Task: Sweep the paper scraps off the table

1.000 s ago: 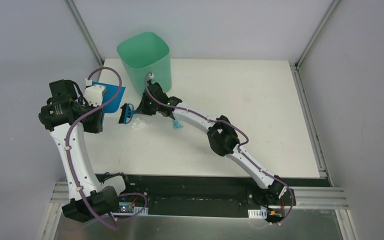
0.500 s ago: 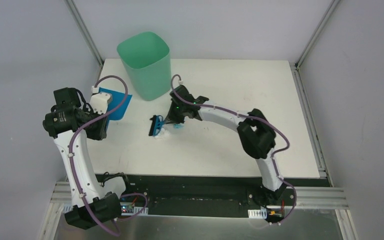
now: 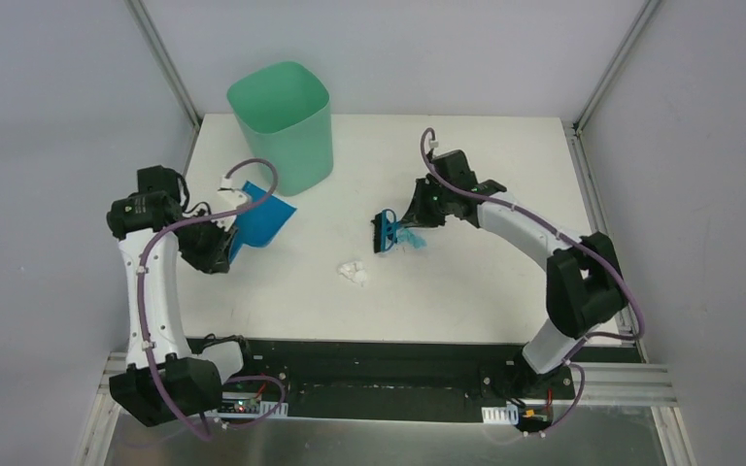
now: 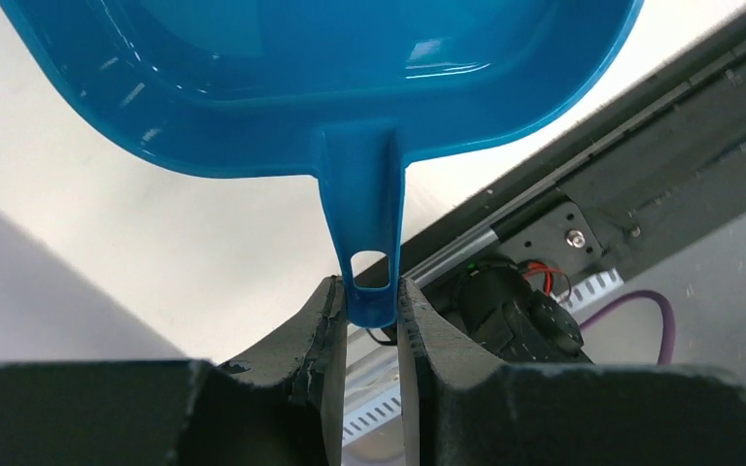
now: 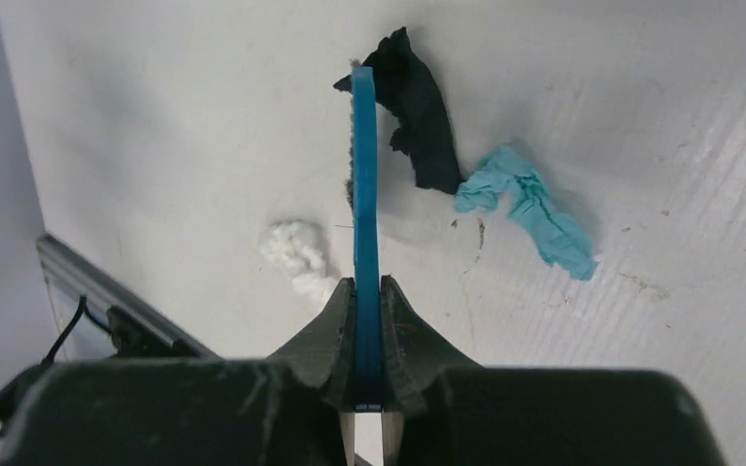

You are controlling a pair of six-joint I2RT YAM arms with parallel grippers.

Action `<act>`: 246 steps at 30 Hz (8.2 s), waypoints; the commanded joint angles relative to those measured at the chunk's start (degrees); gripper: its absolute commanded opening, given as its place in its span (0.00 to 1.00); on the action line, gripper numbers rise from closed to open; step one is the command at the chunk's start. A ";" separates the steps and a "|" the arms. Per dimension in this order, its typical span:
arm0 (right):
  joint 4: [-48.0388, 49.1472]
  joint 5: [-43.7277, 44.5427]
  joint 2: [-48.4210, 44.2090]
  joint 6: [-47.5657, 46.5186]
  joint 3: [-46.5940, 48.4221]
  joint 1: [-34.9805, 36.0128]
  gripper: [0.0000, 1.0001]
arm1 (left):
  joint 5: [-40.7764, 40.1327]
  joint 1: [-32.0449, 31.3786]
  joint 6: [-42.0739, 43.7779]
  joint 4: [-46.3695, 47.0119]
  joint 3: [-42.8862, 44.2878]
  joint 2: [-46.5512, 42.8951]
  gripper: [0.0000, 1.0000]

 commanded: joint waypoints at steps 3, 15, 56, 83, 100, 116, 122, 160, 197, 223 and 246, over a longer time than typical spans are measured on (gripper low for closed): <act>-4.45 -13.02 -11.88 -14.12 4.78 -8.82 0.00 | -3.26 -15.90 0.55 2.88 -6.47 2.88 0.07; -25.53 5.36 -9.32 -35.26 16.15 -12.42 0.00 | -8.80 -28.38 -1.40 11.34 -18.08 13.39 0.06; -34.00 -16.86 26.25 -23.13 36.26 16.70 0.00 | -25.91 -42.67 -10.97 11.73 -15.55 27.35 0.05; -38.60 3.13 12.67 -34.61 40.48 8.22 0.00 | -17.61 -42.67 -10.18 16.90 -16.62 21.50 0.03; -41.34 26.34 33.83 -45.32 64.57 2.57 0.00 | -20.67 -42.67 -12.75 14.15 -14.73 24.93 0.03; -46.67 2.85 36.78 -38.14 60.48 10.45 0.00 | -21.06 -42.67 -13.36 13.28 -14.02 30.76 0.03; -46.82 -0.89 33.74 -37.51 56.20 15.13 0.00 | -20.43 -42.67 -13.62 12.92 -13.27 31.35 0.03; -37.68 -17.52 5.29 -34.48 31.27 -11.22 0.00 | -9.23 -42.64 -11.13 27.00 -19.61 16.26 0.01; -11.12 -59.73 -7.91 -34.92 -13.62 -39.03 0.00 | -0.62 -22.47 -23.71 3.64 47.13 32.28 0.01; -15.36 -62.33 -8.89 -37.31 -13.18 -39.99 0.00 | -27.40 -14.59 -15.40 5.47 73.28 51.23 0.01; -15.97 -62.08 -10.75 -38.38 -13.05 -39.98 0.00 | -62.12 -26.99 52.28 59.33 58.46 50.99 0.00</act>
